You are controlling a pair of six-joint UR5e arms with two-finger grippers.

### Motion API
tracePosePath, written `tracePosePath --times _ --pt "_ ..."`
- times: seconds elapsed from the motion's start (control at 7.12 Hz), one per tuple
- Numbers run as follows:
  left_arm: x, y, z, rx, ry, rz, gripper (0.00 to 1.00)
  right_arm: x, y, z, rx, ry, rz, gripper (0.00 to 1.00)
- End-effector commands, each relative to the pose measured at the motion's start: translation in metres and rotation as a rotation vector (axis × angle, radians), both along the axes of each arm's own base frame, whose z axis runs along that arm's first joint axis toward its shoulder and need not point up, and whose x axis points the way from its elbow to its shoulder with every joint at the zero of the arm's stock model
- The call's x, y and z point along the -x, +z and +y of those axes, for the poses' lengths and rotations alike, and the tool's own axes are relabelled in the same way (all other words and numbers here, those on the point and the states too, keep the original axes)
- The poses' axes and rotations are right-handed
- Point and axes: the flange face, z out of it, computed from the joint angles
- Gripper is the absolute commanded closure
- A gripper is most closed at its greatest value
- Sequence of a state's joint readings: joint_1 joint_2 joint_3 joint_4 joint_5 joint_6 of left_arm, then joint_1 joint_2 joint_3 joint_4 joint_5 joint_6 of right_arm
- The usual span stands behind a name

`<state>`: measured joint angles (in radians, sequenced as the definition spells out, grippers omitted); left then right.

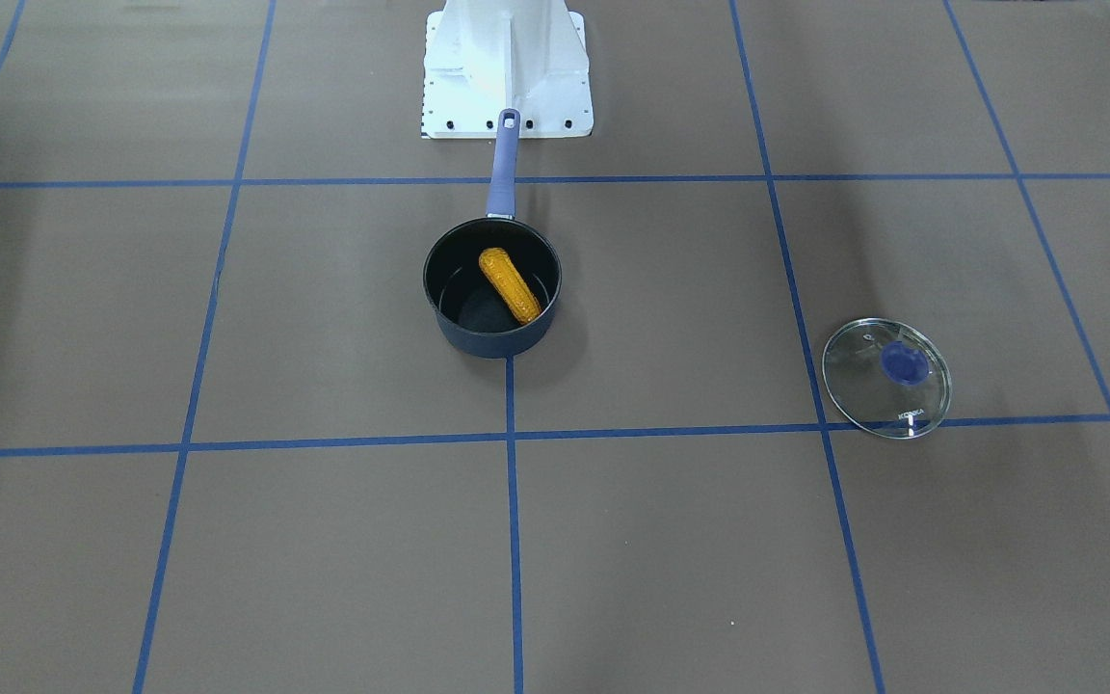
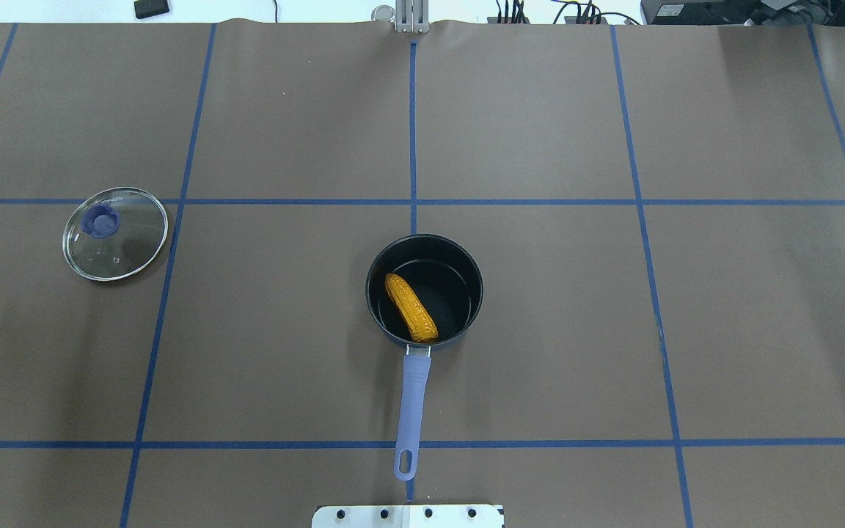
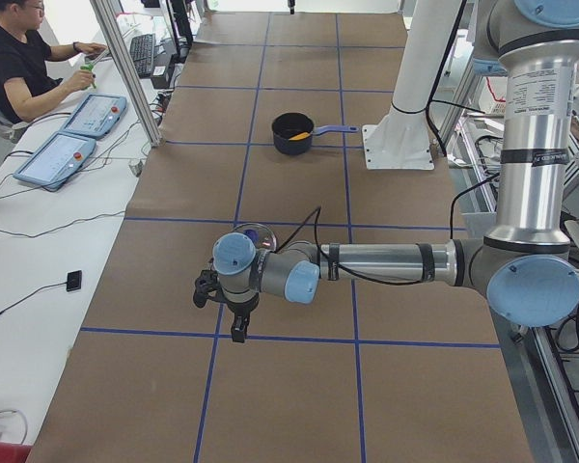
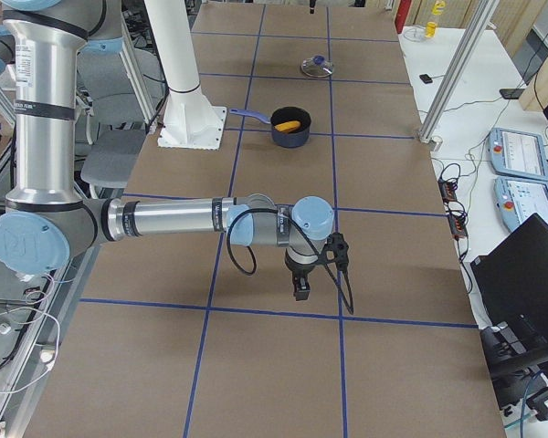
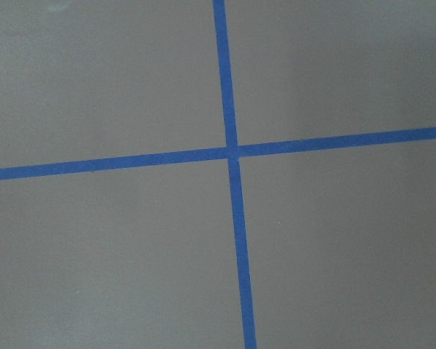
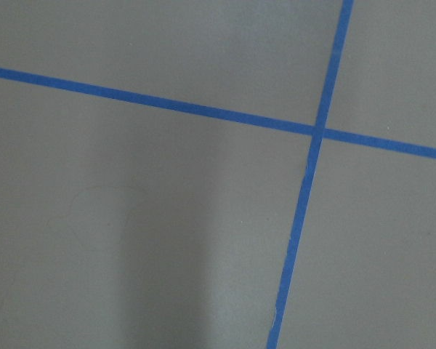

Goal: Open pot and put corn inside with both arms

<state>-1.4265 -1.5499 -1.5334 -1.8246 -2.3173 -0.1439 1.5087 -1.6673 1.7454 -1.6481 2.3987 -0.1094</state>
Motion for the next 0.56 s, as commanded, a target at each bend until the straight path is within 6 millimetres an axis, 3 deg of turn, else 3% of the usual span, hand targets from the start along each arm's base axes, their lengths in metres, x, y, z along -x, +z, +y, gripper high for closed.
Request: tracePosePath --times 0.0,0.42 --pt "0.001 -0.0009 0.0021 0.0 -0.001 0.002 0.01 -0.004 0.0002 0.0021 0.0 0.011 0.001 0.0" --pt "0.0013 0.0013 0.0036 0.001 -0.001 0.0 0.01 -0.0061 -0.0072 -0.0043 -0.018 0.015 0.015 0.0"
